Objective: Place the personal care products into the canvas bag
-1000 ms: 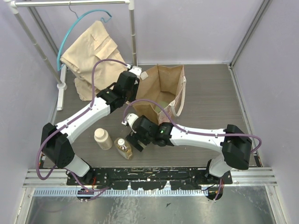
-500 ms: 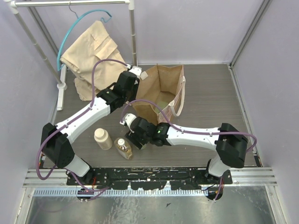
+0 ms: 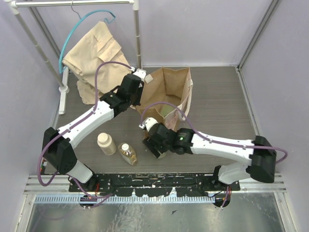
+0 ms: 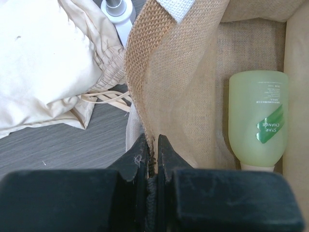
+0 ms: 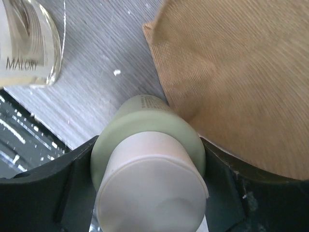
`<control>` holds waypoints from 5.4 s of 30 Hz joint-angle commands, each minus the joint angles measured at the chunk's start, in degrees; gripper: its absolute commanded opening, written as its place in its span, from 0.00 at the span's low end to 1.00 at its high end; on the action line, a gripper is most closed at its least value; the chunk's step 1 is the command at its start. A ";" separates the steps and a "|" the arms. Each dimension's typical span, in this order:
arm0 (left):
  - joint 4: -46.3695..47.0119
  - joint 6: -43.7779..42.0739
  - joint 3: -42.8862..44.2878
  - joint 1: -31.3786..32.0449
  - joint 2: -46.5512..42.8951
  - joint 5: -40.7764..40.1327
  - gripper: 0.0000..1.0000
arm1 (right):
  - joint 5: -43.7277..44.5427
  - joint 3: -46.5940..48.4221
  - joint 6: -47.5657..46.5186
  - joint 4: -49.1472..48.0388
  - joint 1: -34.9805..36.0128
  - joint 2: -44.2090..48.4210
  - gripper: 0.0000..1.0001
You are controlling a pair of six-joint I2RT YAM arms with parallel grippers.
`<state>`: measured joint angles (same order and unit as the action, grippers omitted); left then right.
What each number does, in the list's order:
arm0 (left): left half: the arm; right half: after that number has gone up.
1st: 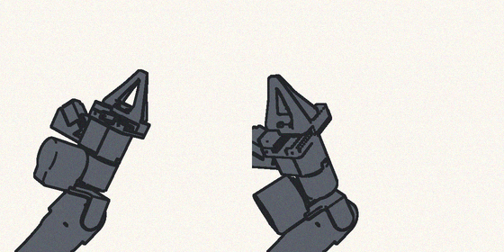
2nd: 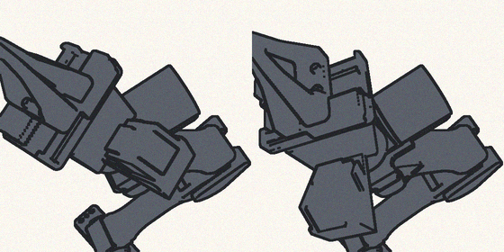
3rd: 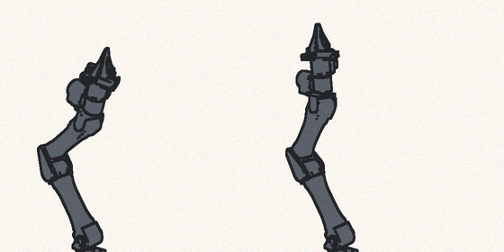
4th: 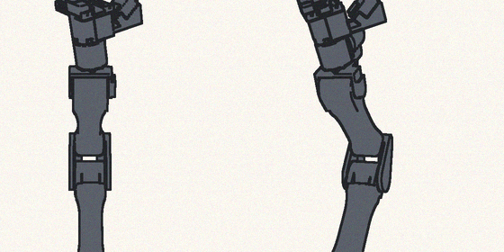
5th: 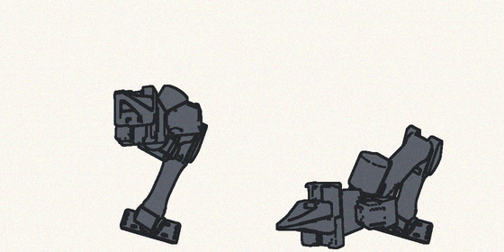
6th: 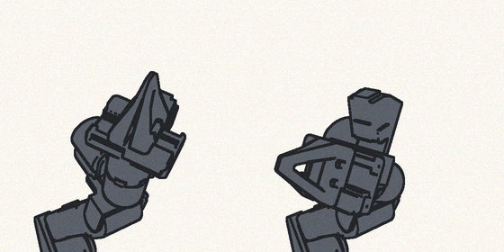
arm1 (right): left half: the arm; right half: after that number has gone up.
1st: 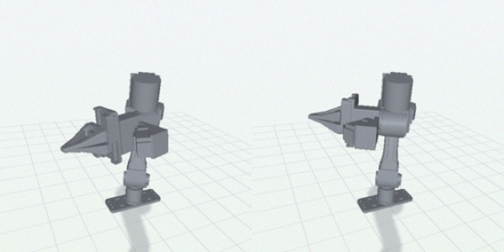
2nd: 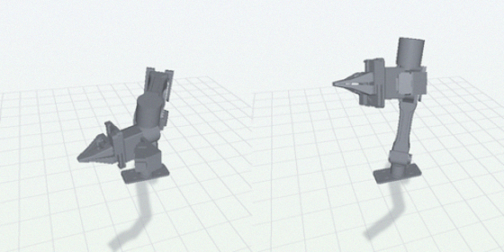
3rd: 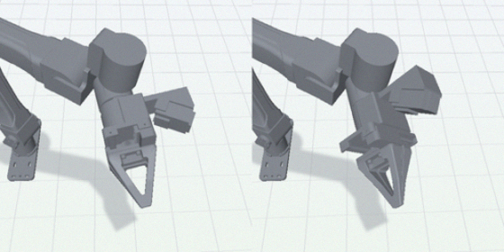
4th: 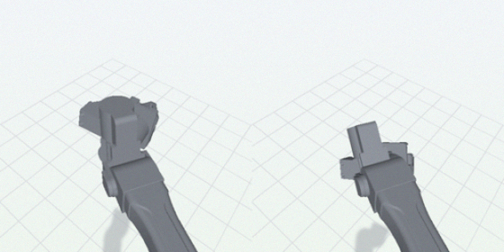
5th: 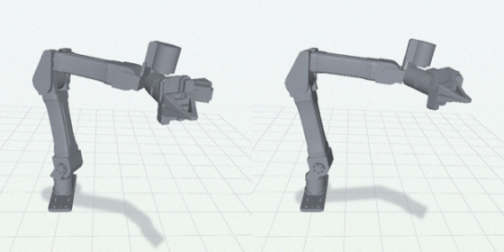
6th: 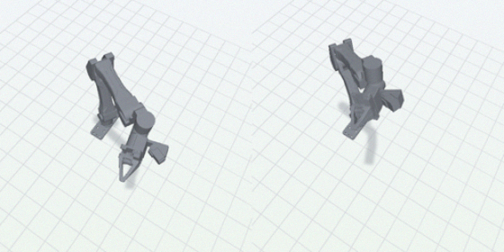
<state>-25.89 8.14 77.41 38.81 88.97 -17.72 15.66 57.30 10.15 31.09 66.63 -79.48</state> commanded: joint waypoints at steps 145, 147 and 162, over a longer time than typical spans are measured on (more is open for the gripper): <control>0.05 2.22 -5.43 -0.04 -8.59 1.83 0.00 | -11.95 23.56 -8.48 12.66 -33.31 -12.02 0.01; 0.00 2.27 -5.55 0.00 -8.64 1.81 0.00 | -12.56 25.95 -9.66 12.74 -35.90 -12.82 0.00; 0.49 1.98 -6.22 -0.02 -7.97 1.97 0.00 | -9.92 36.70 -16.01 5.95 -43.82 -20.55 0.01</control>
<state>-25.63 10.55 71.90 38.83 82.26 -15.29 1.83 90.24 -2.22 43.38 23.03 -100.49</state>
